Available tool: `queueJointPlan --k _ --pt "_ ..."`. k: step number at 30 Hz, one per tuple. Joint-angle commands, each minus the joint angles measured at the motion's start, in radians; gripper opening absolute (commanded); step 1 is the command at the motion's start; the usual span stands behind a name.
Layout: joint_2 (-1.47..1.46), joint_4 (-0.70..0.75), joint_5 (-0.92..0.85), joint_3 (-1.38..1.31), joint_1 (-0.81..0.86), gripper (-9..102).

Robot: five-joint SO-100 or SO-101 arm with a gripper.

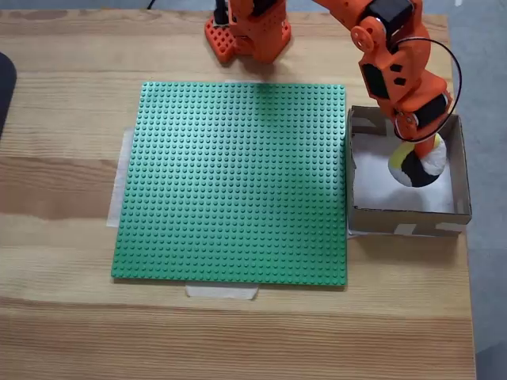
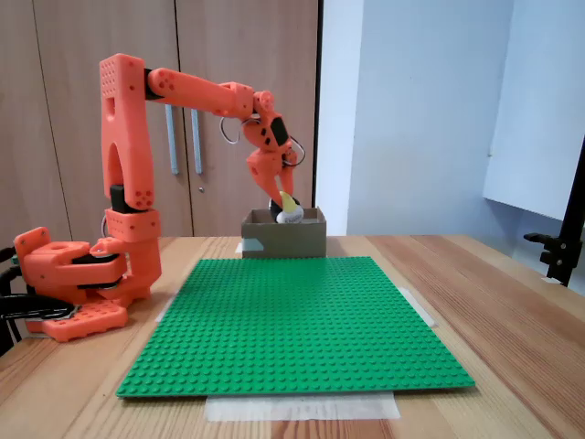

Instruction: Pick the ball and put it in the box.

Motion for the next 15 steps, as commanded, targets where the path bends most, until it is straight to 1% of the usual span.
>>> queueJointPlan --k 1,11,13,15 --pt "0.015 -0.020 0.002 -0.002 0.003 -1" --pt "0.015 -0.017 -0.021 0.006 0.014 -1" --pt "0.015 -0.012 -0.032 0.006 0.014 1" --pt "0.018 0.000 -0.041 0.006 0.011 6"
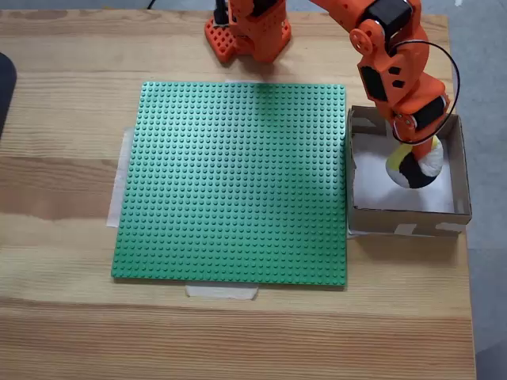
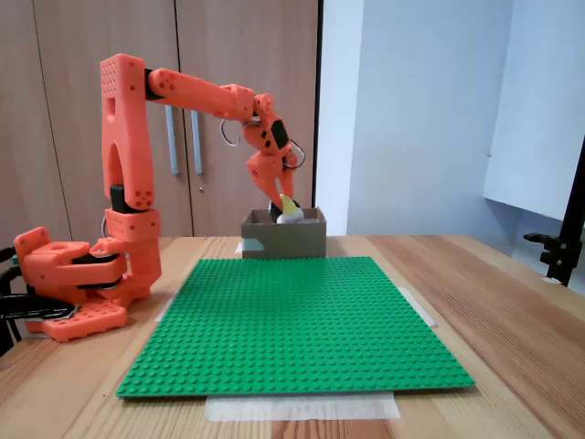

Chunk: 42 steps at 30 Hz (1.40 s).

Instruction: Pick the ball and put it in the box.

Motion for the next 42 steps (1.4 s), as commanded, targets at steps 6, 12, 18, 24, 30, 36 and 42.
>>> queueJointPlan --k 6,12,18,24,30,36,42 --pt "0.040 0.014 -0.014 -0.011 0.002 14" --pt "0.080 0.023 -0.002 -0.009 -0.002 16" --pt "0.176 -0.006 -0.012 0.063 0.000 12" --pt "0.307 -0.031 -0.014 0.155 0.017 5" --pt "0.454 -0.055 -0.023 0.273 0.054 -1" --pt "0.611 -0.064 -0.041 0.393 0.112 -1" --pt "0.749 -0.063 -0.051 0.494 0.207 -1"
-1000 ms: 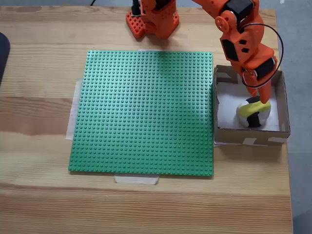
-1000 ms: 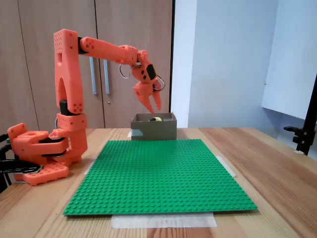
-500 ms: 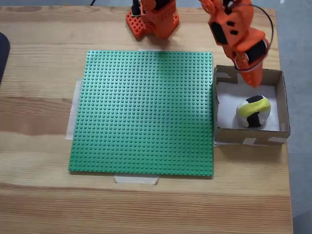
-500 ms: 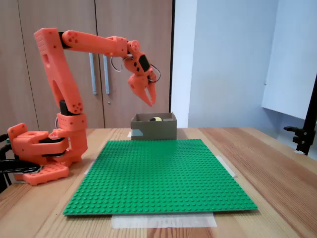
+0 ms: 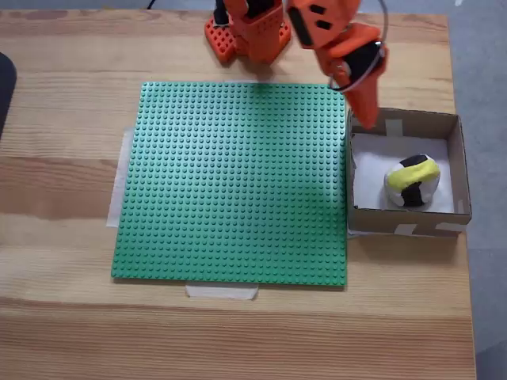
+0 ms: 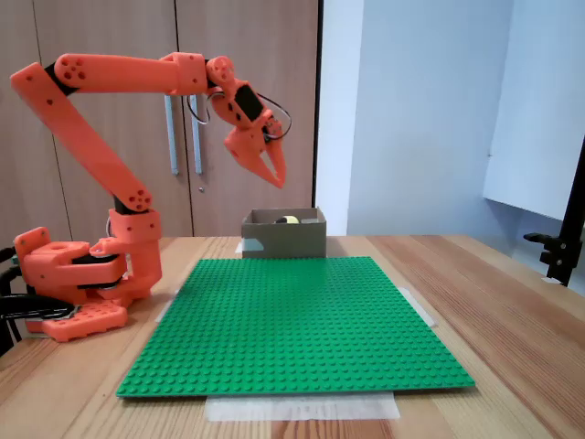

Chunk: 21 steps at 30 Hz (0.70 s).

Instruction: Pick the ball and put it in the box.

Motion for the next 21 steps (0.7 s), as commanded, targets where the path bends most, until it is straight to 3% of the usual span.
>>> queueJointPlan --k 1,21 --pt "0.104 -0.008 -0.020 0.026 0.063 -1" --pt "0.434 -0.091 -0.048 0.281 0.488 -1"
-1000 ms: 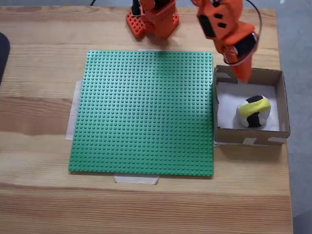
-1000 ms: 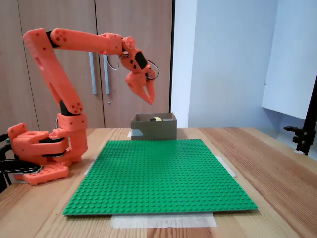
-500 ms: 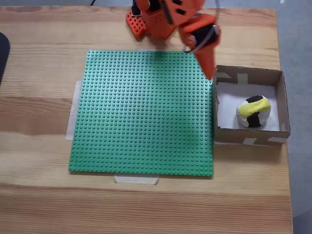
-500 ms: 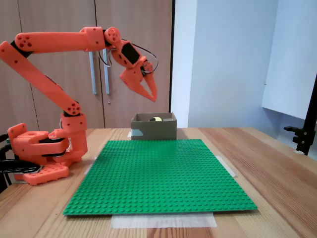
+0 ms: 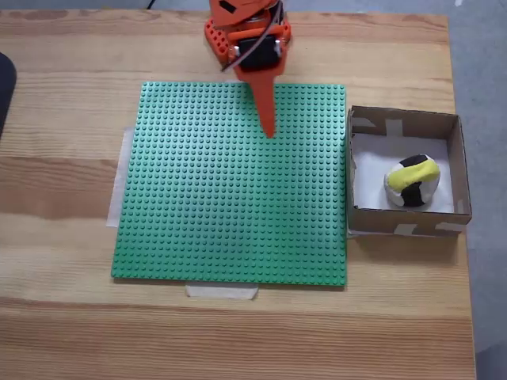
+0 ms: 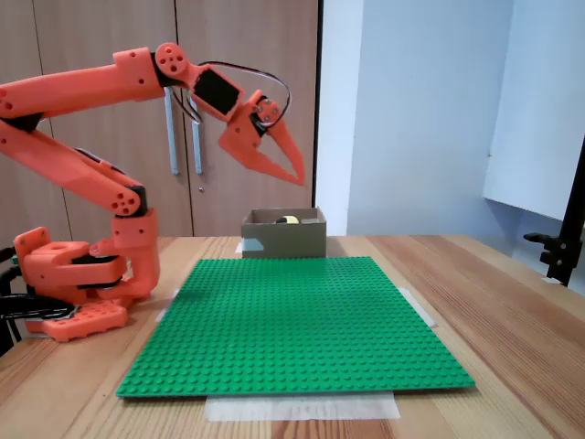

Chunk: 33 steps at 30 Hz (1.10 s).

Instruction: Pick the ball and put it in the box.

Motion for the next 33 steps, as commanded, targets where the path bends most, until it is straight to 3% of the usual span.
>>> queueJointPlan --k 1,12,33 --pt "0.058 -0.023 -0.008 0.020 0.066 -1" --pt "0.256 -0.094 -0.044 0.276 0.178 -1" --pt "0.497 -0.193 -0.069 0.689 0.193 -1"
